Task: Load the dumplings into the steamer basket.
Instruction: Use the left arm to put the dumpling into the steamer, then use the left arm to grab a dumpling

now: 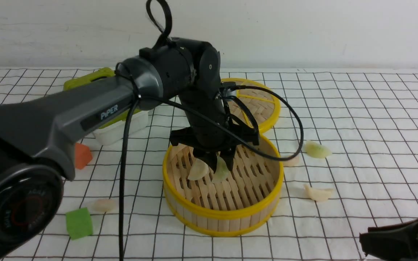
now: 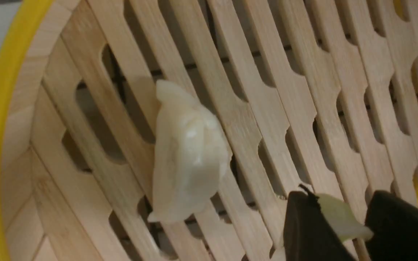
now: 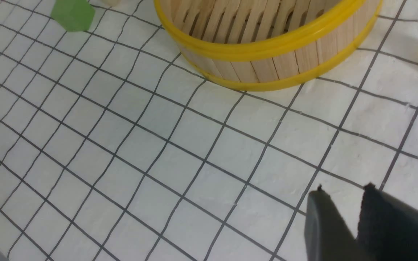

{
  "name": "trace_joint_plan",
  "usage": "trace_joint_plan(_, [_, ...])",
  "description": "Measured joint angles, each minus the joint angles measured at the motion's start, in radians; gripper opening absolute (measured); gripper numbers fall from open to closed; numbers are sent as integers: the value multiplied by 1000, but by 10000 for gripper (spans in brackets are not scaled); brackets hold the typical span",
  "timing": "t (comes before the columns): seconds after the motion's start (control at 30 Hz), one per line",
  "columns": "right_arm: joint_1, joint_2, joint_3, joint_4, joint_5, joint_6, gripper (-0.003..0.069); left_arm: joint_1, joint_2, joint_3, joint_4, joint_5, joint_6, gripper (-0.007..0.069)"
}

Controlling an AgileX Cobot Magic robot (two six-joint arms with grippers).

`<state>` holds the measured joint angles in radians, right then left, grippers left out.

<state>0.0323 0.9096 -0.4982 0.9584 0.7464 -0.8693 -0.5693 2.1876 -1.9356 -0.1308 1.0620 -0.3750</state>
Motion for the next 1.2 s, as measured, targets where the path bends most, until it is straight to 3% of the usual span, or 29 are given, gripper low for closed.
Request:
trace_joint_plan(0.47, [0, 0, 0, 0, 8, 0, 166, -4, 32, 0, 48, -94, -61, 208])
trace_joint_plan(0.63, [0, 0, 0, 0, 8, 0, 173, -4, 41, -1, 57, -95, -84, 291])
trace_joint_plan(0.8, [0, 0, 0, 0, 12, 0, 177, -4, 22, -19, 85, -91, -108, 422])
trace_joint_plan(1.03, [0, 0, 0, 0, 14, 0, 181, -5, -98, -24, 125, -69, -101, 439])
trace_joint_plan(1.2, [0, 0, 0, 0, 15, 0, 187, -6, -243, -23, 291, 72, -46, 439])
